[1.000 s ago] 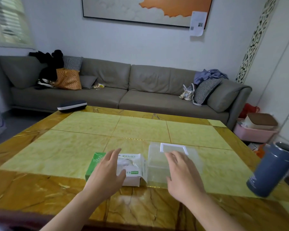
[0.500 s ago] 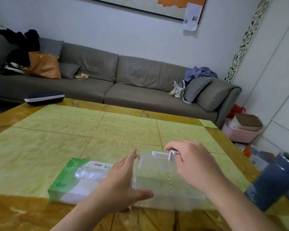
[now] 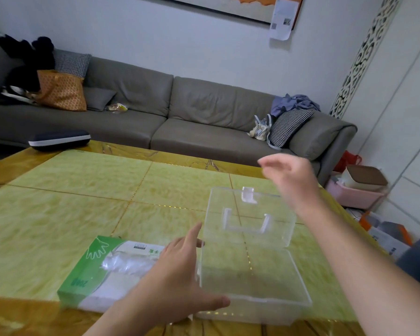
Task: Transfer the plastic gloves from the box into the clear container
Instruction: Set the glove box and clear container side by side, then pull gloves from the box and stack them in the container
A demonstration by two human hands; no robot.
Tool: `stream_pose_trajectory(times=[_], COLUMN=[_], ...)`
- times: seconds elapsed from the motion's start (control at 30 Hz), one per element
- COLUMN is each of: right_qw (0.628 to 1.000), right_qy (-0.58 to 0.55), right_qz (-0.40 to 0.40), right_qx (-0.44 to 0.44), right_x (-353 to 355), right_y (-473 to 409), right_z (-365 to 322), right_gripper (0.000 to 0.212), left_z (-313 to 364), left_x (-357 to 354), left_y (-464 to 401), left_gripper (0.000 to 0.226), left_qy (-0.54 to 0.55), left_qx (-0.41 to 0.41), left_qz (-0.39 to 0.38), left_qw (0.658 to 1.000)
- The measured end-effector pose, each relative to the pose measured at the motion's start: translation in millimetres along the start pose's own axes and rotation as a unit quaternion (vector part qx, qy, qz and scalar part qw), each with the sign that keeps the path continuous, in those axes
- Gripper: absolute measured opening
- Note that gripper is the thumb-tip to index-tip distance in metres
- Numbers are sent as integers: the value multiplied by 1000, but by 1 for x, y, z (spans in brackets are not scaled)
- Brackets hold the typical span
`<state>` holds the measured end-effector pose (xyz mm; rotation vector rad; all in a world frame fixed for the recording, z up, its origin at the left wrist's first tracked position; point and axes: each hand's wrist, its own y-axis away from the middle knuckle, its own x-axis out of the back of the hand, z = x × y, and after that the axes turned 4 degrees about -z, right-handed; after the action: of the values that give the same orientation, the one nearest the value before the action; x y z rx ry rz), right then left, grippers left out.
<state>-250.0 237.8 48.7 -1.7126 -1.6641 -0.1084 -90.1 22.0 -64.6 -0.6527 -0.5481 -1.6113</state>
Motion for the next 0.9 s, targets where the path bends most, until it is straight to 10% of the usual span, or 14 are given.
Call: stream_pose_trajectory(times=[0.1, 0.37, 0.63, 0.9], right_qw=[994, 979, 971, 964], right_qy=[42, 161, 202, 211], right_qz=[85, -126, -122, -141], right_qx=[59, -17, 28, 82], right_x=[2, -48, -55, -76], right_y=[31, 129, 137, 145], right_z=[-7, 37, 16, -23], right_gripper=[25, 34, 29, 26], left_z=[5, 11, -34, -58], left_x=[-1, 2, 74, 75], left_y=[2, 14, 44, 48], left_gripper=[142, 148, 24, 17], left_qy=[-8, -83, -153, -197], left_qx=[7, -4, 47, 89], left_qz=[8, -22, 87, 97], left_qw=[1000, 996, 983, 972])
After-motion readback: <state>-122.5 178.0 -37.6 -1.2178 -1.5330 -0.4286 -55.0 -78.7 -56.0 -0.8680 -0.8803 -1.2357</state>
